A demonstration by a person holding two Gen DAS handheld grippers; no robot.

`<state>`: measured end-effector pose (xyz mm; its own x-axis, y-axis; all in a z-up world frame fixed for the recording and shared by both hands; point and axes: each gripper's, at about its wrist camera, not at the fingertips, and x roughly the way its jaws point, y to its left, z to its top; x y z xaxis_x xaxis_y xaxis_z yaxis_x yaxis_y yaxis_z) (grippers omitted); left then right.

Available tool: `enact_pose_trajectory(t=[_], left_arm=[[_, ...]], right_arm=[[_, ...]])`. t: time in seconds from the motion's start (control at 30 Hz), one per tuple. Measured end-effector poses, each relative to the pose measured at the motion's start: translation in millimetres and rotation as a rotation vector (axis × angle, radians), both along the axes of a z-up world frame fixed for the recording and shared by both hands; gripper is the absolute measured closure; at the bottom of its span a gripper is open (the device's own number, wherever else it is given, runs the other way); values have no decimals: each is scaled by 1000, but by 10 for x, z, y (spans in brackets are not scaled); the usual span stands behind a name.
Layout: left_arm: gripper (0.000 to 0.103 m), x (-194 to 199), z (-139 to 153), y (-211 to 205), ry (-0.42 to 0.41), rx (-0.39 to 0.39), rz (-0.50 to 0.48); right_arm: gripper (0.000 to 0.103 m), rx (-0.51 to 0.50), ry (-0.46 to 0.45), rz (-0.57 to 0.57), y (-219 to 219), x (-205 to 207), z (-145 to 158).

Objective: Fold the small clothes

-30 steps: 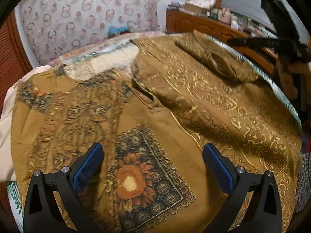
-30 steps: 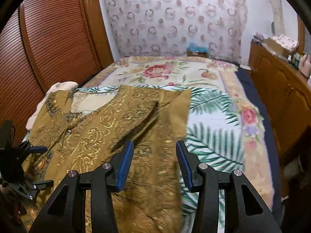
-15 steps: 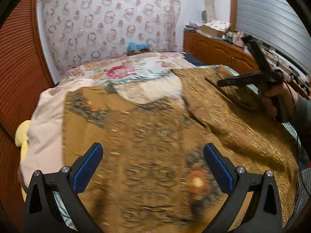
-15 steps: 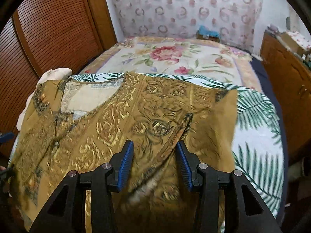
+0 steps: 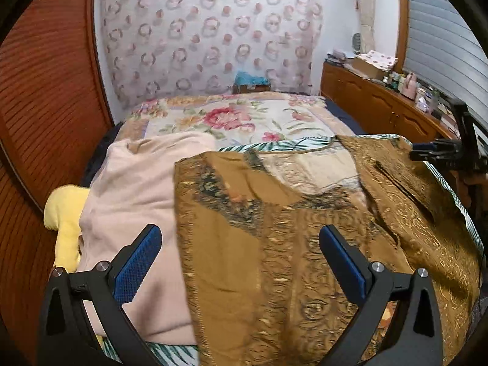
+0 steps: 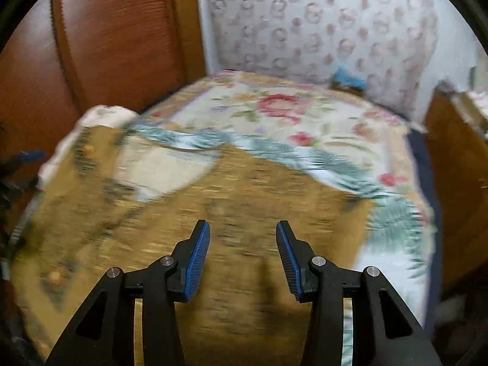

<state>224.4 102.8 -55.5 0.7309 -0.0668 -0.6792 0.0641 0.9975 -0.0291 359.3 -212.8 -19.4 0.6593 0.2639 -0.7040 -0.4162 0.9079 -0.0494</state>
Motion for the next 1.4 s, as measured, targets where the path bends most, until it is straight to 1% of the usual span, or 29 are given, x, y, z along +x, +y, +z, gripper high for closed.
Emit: enact_pose_trajectory(t=[0.07,0.13,0.17,0.2,0.23,0.27,0.3,0.37,0.47,0.5,0.63,0.7,0.73,0.77,0.8,0.87,0.97,1.07,1.13,1.23,1.27,1.3,1.4], left_arm=[[0,70,-4,65,1,-1,13],[0,119,-6,97,-3,6,13],[1,148,-14,98,2,8,7],[3,160,-12,110,7,13,3],[5,170,-15,112,11,20,0],[10,208,-34,104,20,29,-4],[15,230,-48,109,28,32,-5],[22,287,-87,125,47,30,-5],[29,366,-180,194,78,16,18],[31,382,-212,210,88,15,25],[31,424,-322,281,122,-3,46],[32,428,-325,282,122,-12,40],[34,425,-324,277,120,-13,36],[42,420,-318,274,116,-16,32],[53,417,-312,279,114,-20,30],[64,421,-302,280,116,-41,21],[69,424,-280,253,111,-49,14],[69,443,-273,252,109,-44,20],[69,468,-296,279,120,-36,42],[69,493,-321,288,131,-42,38],[71,479,-310,262,125,-45,22],[80,465,-288,246,115,-51,7],[93,420,-198,163,84,-48,-24]], right_arm=[[56,-20,-2,-52,-126,70,-64],[49,-57,4,-137,-257,165,-137],[48,-59,4,-168,-298,203,-161],[44,-46,9,-176,-339,246,-176],[39,-31,19,-178,-354,284,-196],[38,-22,31,-181,-372,319,-222],[37,-22,40,-181,-364,342,-246],[37,-21,48,-170,-331,396,-302],[37,-18,60,-159,-282,472,-390],[37,-20,60,-156,-327,483,-391],[34,0,41,-166,-461,532,-339],[33,-3,35,-167,-462,530,-341],[32,1,35,-166,-478,471,-350],[32,2,37,-164,-476,473,-356],[31,0,37,-163,-474,461,-356],[30,-2,39,-160,-474,462,-340],[28,-2,42,-163,-477,458,-335],[27,-3,42,-164,-475,455,-326],[27,-5,40,-164,-472,451,-323],[27,-5,39,-164,-472,451,-324],[27,-6,39,-164,-473,451,-324],[27,-6,39,-164,-473,451,-324],[26,-6,39,-165,-474,453,-324]])
